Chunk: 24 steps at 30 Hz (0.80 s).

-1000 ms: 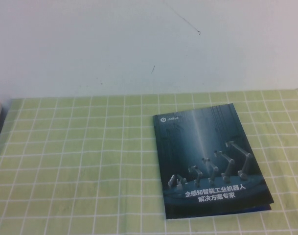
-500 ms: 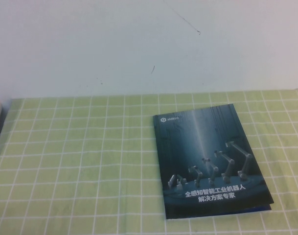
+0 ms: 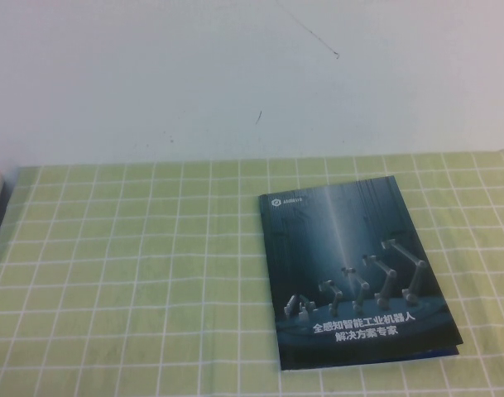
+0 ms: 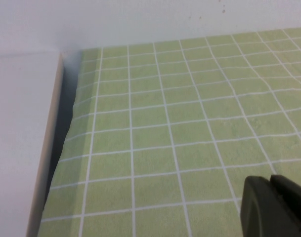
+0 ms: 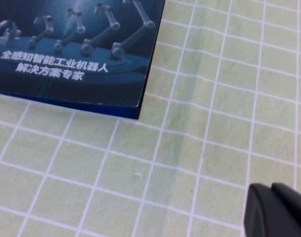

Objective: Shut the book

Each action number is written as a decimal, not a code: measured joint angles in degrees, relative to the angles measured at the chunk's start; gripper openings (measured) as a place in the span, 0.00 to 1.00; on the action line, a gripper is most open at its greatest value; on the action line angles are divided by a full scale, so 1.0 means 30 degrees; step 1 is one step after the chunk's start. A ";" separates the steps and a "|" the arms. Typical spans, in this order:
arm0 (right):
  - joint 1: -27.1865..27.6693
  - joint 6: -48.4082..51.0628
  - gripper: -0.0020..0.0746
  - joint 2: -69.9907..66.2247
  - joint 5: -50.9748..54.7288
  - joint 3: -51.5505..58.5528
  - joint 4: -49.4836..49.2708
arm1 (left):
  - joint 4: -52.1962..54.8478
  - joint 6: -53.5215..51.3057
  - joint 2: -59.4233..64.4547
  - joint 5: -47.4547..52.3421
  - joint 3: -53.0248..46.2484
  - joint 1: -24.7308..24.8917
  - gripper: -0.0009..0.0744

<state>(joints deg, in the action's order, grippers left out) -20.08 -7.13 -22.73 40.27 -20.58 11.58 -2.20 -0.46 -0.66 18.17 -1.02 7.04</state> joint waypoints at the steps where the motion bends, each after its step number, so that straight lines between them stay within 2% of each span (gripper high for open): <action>1: 0.0000 0.0000 0.02 0.0000 0.0000 0.0000 0.0000 | 0.0000 0.0000 0.0000 0.0000 0.0000 0.0078 0.01; 9: 0.0000 0.0000 0.02 0.0000 0.0000 0.0034 0.0000 | -0.1391 0.0000 -0.0032 0.0158 0.0000 0.0080 0.01; 24: 0.0000 0.0000 0.02 0.0000 0.0000 0.0031 0.0000 | -0.1548 0.0000 -0.0032 0.0158 0.0000 0.0080 0.01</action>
<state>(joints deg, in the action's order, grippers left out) -20.08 -7.13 -22.73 40.27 -20.48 11.58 -6.85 -0.46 -0.76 18.65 -1.02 7.28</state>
